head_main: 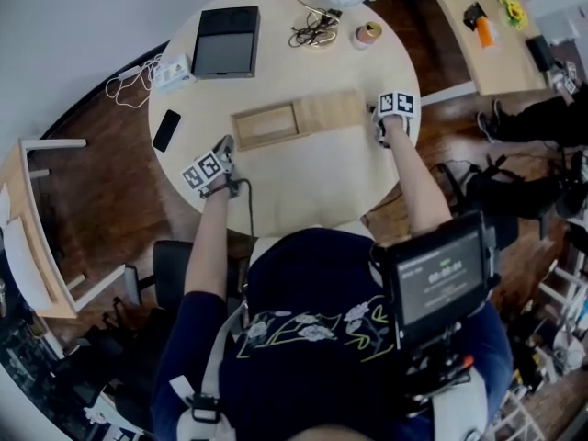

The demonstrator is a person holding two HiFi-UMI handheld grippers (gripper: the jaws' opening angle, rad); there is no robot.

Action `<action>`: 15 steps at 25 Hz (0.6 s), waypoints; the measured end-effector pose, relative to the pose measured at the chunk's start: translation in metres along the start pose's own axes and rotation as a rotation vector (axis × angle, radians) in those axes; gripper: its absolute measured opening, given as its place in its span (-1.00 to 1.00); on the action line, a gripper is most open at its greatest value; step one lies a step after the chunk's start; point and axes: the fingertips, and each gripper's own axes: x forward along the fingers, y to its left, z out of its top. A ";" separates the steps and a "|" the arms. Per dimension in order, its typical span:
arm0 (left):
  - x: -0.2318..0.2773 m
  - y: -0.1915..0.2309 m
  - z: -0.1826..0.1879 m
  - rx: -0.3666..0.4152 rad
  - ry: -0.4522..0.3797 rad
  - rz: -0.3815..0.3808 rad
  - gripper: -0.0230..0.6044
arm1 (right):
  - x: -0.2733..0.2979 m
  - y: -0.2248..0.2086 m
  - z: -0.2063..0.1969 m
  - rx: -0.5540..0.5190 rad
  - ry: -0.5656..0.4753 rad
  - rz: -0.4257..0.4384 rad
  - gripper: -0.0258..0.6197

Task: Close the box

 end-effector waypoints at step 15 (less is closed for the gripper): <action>-0.006 -0.039 -0.008 0.083 -0.040 0.019 -0.92 | -0.025 0.228 -0.038 -0.234 -0.144 0.421 -0.94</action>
